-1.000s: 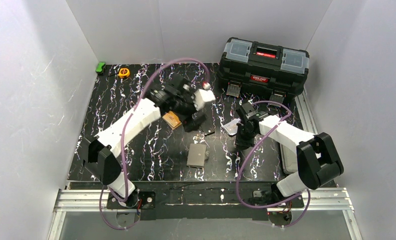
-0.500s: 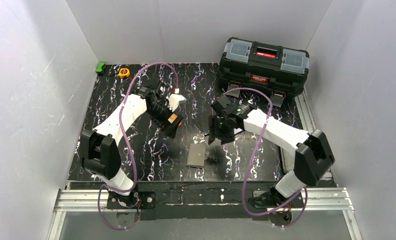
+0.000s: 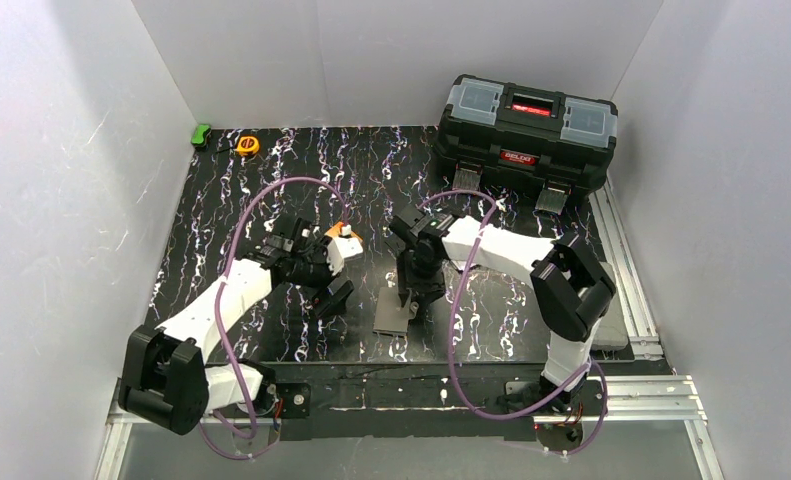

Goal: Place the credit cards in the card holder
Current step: Close the card holder at the center of the board.

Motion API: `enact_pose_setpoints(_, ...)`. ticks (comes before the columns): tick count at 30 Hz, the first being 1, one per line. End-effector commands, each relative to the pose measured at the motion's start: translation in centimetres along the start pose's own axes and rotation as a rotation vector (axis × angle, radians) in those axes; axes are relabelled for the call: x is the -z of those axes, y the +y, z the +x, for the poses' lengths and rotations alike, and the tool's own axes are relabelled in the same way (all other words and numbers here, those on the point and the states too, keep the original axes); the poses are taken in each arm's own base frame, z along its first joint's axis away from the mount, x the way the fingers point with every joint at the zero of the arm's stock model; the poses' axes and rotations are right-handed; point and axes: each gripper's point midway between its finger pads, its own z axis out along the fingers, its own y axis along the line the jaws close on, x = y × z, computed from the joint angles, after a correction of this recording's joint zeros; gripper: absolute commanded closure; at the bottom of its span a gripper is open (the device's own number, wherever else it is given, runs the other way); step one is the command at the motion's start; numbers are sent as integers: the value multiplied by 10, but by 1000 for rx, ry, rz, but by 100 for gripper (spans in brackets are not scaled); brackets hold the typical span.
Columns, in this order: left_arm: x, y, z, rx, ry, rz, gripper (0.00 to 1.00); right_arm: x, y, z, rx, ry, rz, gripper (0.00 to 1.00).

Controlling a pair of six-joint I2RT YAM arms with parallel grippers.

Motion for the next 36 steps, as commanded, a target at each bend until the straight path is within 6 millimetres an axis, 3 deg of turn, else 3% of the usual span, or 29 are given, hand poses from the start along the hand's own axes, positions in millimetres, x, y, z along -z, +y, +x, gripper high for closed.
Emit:
enact_pose_setpoints(1, -6, -2, -3, -73, -44, 29, 2, 4, 12, 8, 12, 29, -9, 41)
enact_pose_setpoints(6, -4, 3, -9, -23, -2, 46, 2, -3, 9, 10, 11, 43, 23, 50)
enact_pose_setpoints(14, -1, -6, -2, -51, 21, 84, 2, -12, 9, 6, 61, 57, 29, 45)
enact_pose_setpoints(19, 2, -5, 9, -58, 60, 56, 2, -20, 21, -1, 113, 65, -16, 49)
enact_pose_setpoints(25, 7, 0, 19, -17, 106, 7, 2, -24, 40, -13, 164, 84, -56, 62)
enact_pose_setpoints(30, 10, -3, 19, 14, 87, 21, 2, -24, 62, -24, 193, 72, -122, 65)
enact_pose_setpoints(36, 12, -8, 31, -82, 80, 56, 2, -19, 99, -36, 296, 64, -207, 66)
